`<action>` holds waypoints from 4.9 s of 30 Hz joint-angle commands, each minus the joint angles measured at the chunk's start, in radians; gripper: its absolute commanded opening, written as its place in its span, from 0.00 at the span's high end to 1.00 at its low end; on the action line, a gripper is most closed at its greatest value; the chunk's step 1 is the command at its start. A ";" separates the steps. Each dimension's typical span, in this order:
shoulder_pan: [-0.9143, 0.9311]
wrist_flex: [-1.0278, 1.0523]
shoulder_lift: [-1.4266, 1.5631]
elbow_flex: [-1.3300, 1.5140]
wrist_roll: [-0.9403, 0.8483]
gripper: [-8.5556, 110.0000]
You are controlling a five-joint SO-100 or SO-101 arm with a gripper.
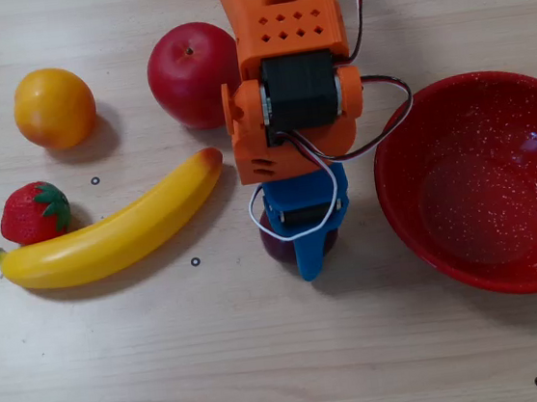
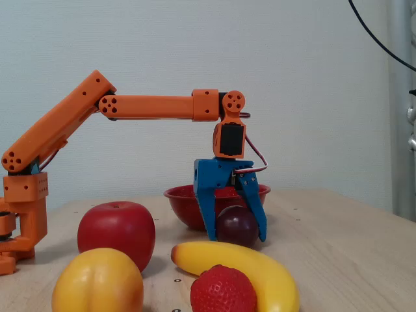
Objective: Put plum in the red bowl.
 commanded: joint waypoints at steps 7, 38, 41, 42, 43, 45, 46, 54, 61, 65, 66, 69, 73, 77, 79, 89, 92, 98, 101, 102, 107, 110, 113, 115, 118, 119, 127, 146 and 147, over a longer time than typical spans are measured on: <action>-0.028 0.104 0.198 -0.074 0.011 0.93; 0.273 -0.129 1.131 0.603 -0.064 0.93; 0.327 -0.253 1.135 0.646 -0.064 0.93; 0.344 -0.302 1.127 0.660 -0.060 0.93; 0.364 -0.354 1.114 0.670 -0.043 0.93; 0.402 -0.462 1.081 0.696 -0.002 0.93; 0.420 -0.523 1.068 0.718 0.023 0.93; 0.497 -0.724 0.874 0.739 0.144 0.85; 0.502 -0.673 0.660 0.598 0.141 0.87; 0.500 -0.638 0.525 0.502 0.138 0.87; 0.499 -0.623 0.488 0.469 0.138 0.85; 0.492 -0.588 0.402 0.407 0.143 0.77; 0.482 -0.555 0.351 0.383 0.152 0.53; 0.474 -0.528 0.350 0.373 0.155 0.44; 0.466 -0.505 0.374 0.360 0.138 0.44; 0.391 -0.388 0.695 0.449 0.106 0.46; 0.350 -0.359 0.830 0.522 0.097 0.55; 0.264 -0.360 1.111 0.755 0.074 0.75; 0.227 -0.390 1.244 0.913 0.074 0.89; 0.216 -0.405 1.287 0.971 0.074 0.92; 0.140 -0.557 1.519 1.287 0.052 0.93; 0.101 -0.644 1.641 1.457 0.029 0.93; 0.077 -0.764 1.793 1.641 0.006 0.93; 0.066 -0.857 1.919 1.781 0.005 0.93; 0.043 -0.928 2.085 1.948 -0.002 0.93; 0.034 -0.957 2.143 2.008 -0.005 0.93; -0.002 -1.097 2.408 2.318 -0.069 0.93; 0.026 -0.790 2.574 2.454 -0.169 0.92; 0.032 -0.790 2.574 2.454 -0.170 0.92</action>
